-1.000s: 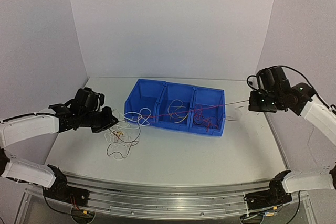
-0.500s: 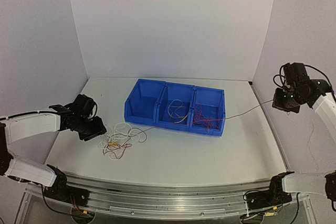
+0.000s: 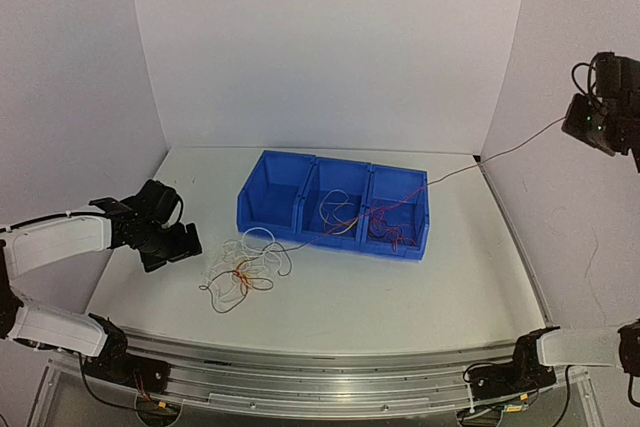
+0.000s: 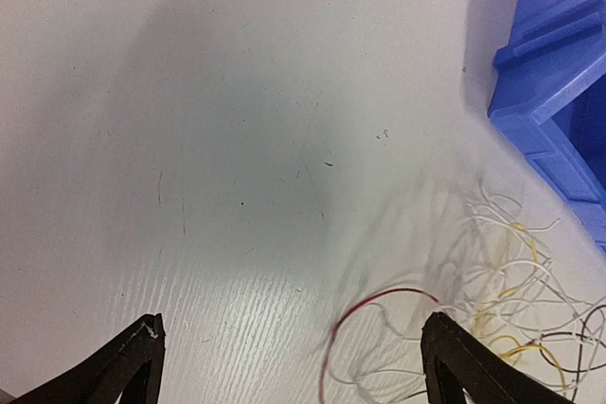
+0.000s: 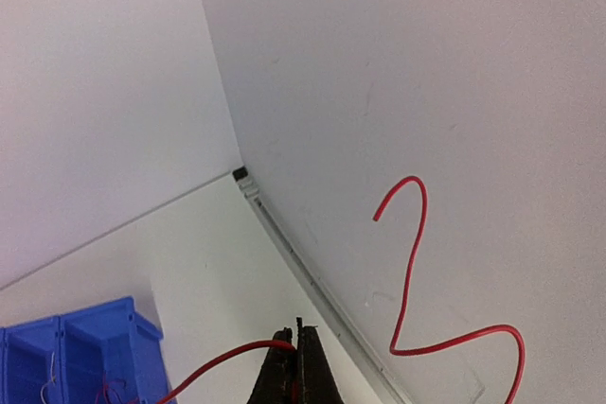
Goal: Untangle the cables
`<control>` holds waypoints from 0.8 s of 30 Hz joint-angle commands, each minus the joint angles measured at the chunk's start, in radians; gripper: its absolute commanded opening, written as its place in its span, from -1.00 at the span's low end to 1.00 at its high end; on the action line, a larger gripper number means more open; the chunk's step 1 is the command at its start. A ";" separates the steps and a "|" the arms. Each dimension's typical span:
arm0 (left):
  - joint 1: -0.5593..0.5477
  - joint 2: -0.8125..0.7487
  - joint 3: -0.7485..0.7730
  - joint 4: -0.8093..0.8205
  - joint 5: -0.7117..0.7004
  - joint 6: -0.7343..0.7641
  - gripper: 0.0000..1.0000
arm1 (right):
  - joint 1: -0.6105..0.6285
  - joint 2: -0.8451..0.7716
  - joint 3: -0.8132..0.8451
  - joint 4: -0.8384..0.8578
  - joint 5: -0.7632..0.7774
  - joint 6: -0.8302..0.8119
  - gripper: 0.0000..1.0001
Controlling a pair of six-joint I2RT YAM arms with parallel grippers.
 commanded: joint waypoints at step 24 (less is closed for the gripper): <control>-0.621 0.363 0.436 0.514 0.273 0.610 0.99 | -0.001 0.033 0.155 0.031 -0.817 0.009 -1.00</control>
